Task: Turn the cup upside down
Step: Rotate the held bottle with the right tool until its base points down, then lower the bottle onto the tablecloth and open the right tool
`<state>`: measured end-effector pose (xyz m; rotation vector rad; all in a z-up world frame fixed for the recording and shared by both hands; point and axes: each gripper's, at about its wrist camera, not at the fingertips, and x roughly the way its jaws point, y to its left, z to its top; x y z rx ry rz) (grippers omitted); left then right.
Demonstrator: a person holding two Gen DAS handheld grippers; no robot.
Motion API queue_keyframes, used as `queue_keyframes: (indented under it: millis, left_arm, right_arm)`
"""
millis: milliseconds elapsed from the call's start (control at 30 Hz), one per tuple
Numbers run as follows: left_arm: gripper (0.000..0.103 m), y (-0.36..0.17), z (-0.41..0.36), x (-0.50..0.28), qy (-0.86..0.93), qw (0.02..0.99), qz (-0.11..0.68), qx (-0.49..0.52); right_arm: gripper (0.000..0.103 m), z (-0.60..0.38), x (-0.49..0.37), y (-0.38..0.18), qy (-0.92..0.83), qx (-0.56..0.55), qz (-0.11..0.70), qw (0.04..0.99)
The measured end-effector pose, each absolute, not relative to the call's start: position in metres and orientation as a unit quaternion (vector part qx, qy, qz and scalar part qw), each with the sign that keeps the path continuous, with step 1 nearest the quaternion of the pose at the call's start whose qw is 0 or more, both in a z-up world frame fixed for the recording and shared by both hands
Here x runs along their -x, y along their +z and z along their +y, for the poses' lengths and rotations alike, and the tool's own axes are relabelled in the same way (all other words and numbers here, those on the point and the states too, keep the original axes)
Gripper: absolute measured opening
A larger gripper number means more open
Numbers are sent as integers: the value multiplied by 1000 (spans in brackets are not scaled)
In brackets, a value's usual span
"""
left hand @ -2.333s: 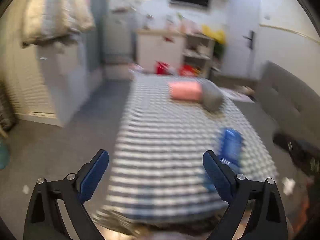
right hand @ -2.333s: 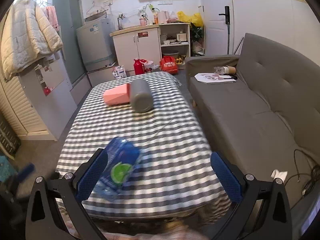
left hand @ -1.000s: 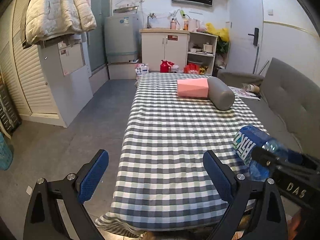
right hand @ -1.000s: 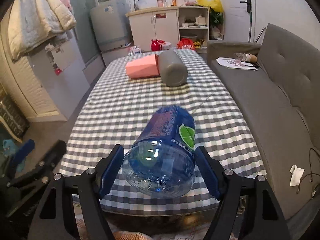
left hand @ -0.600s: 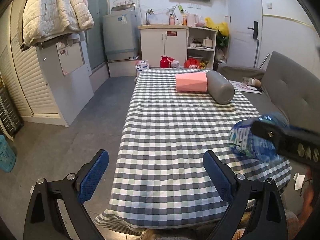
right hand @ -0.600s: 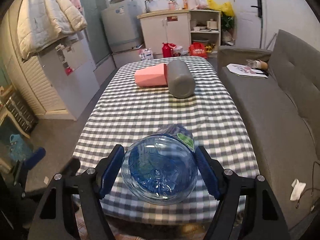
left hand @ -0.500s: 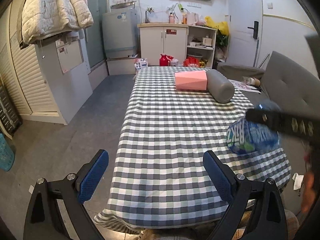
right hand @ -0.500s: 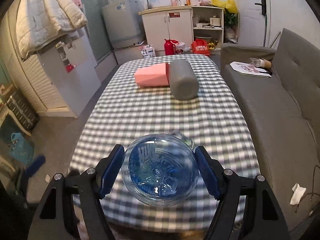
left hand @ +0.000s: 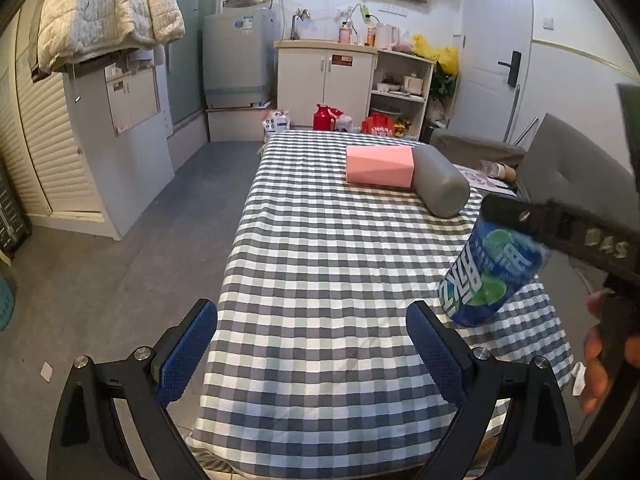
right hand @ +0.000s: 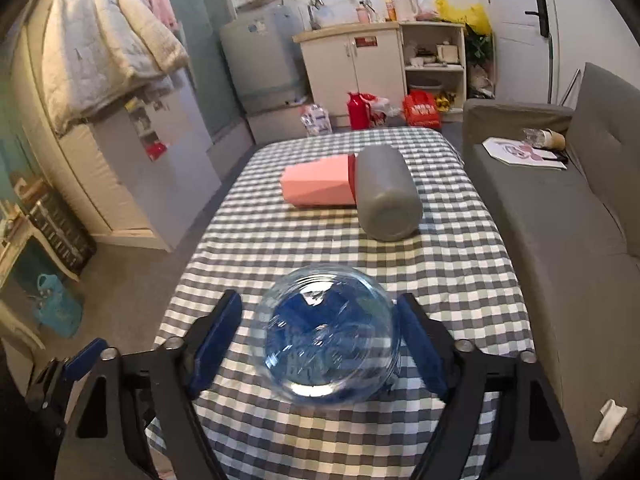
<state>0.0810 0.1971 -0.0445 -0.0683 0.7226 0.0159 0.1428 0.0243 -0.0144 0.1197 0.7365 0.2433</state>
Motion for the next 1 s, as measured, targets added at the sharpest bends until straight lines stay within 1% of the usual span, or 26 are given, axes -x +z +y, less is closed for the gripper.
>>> queue_keyframes:
  millis: [33, 167, 300, 367, 400, 433, 467, 600, 667, 700, 1000]
  left_arm:
    - [98, -45, 196, -81, 7, 935, 354, 32]
    - [98, -46, 190, -79, 10, 935, 353, 21]
    - [98, -46, 190, -79, 26, 934, 356, 18]
    - [98, -43, 193, -75, 43, 937, 345, 22]
    - [98, -41, 194, -74, 47, 940, 338, 27]
    - [98, -40, 196, -74, 49, 941, 334, 31]
    - [98, -39, 196, -75, 51, 941, 333, 31]
    - [98, -42, 197, -89, 64, 939, 336, 26]
    - [98, -43, 197, -93, 67, 939, 335, 26]
    - [98, -44, 197, -95, 67, 939, 335, 27]
    - [98, -50, 199, -99, 67, 936, 345, 30]
  right_arm:
    - [95, 22, -139, -12, 116, -56, 349, 928]
    - [97, 15, -125, -13, 106, -51, 331, 936]
    - [97, 11, -130, -41, 81, -50, 373, 923]
    - [97, 10, -135, -56, 68, -57, 394, 915]
    - [95, 10, -138, -64, 72, -64, 403, 910]
    - [90, 12, -140, -68, 77, -68, 406, 908]
    - [89, 15, -142, -71, 81, -63, 408, 907]
    - [75, 23, -151, -77, 89, -48, 412, 906]
    - [72, 24, -156, -81, 89, -43, 415, 905]
    - [67, 25, -158, -82, 90, -39, 416, 904]
    - [66, 34, -162, -85, 105, -34, 402, 909]
